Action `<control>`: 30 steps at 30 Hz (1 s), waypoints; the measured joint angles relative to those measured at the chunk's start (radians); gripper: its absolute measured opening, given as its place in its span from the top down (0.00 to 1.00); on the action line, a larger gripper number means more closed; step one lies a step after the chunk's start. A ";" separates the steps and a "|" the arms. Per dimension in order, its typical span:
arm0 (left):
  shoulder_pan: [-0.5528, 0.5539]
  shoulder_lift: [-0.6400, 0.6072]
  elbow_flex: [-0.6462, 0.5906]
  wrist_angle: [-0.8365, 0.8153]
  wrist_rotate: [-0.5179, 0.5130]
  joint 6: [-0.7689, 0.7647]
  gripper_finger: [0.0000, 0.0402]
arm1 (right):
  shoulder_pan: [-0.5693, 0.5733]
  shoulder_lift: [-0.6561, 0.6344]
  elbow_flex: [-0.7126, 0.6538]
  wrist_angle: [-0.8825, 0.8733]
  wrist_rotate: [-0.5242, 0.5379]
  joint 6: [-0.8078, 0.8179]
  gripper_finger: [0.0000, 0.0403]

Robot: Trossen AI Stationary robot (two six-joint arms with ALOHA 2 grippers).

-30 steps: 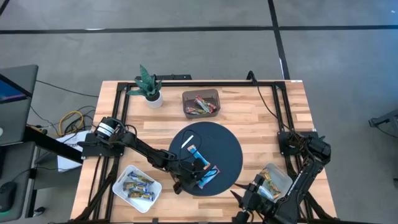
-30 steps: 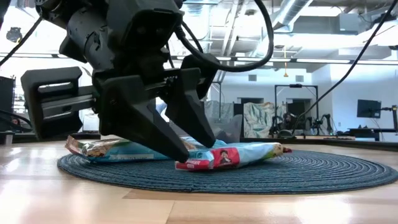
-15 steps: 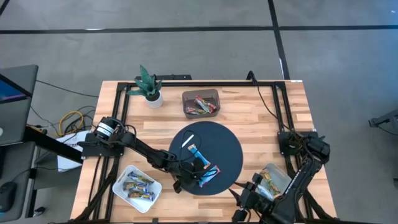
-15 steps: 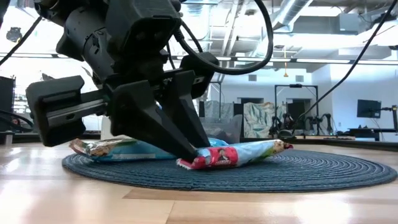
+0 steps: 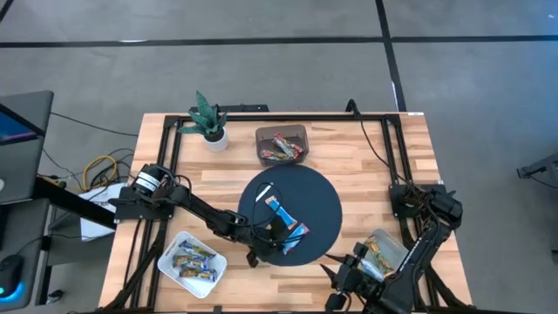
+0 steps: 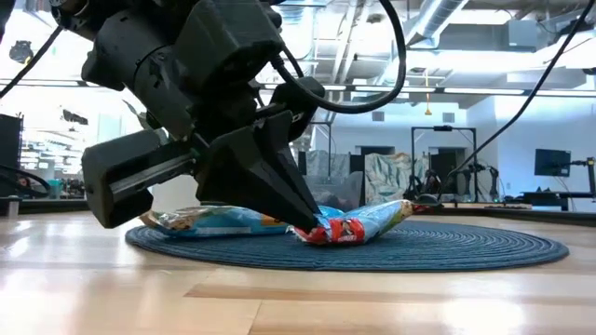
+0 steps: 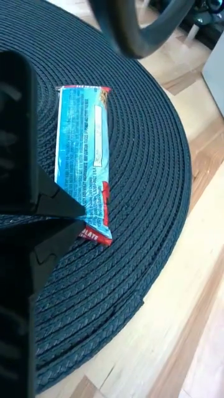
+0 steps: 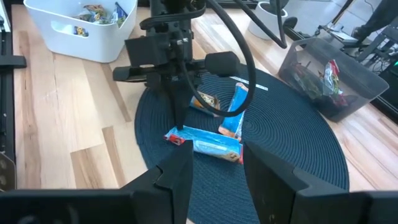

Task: Pick and place Granola Bars by type
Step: Put the red granola bar into the black bin

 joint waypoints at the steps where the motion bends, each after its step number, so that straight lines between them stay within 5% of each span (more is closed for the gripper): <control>1: -0.003 0.000 0.000 0.008 -0.003 0.000 1.00 | 0.000 0.000 0.000 0.000 0.000 0.000 0.67; 9: -0.043 -0.005 -0.001 0.108 -0.132 0.043 1.00 | 0.001 0.000 0.000 0.007 -0.002 0.000 0.67; 16: -0.064 -0.075 -0.001 0.120 -0.458 0.111 1.00 | 0.008 0.000 0.000 0.018 -0.004 -0.002 0.67; 22: 0.039 -0.169 -0.001 0.118 -0.710 0.214 1.00 | 0.007 0.000 0.000 0.021 -0.005 -0.002 0.67; 25: 0.141 -0.227 -0.001 0.092 -0.649 0.224 1.00 | 0.006 0.000 0.000 0.023 -0.004 -0.014 0.67; 30: 0.352 -0.305 0.000 -0.011 -0.358 0.182 1.00 | 0.007 0.000 0.000 0.030 -0.004 -0.026 0.67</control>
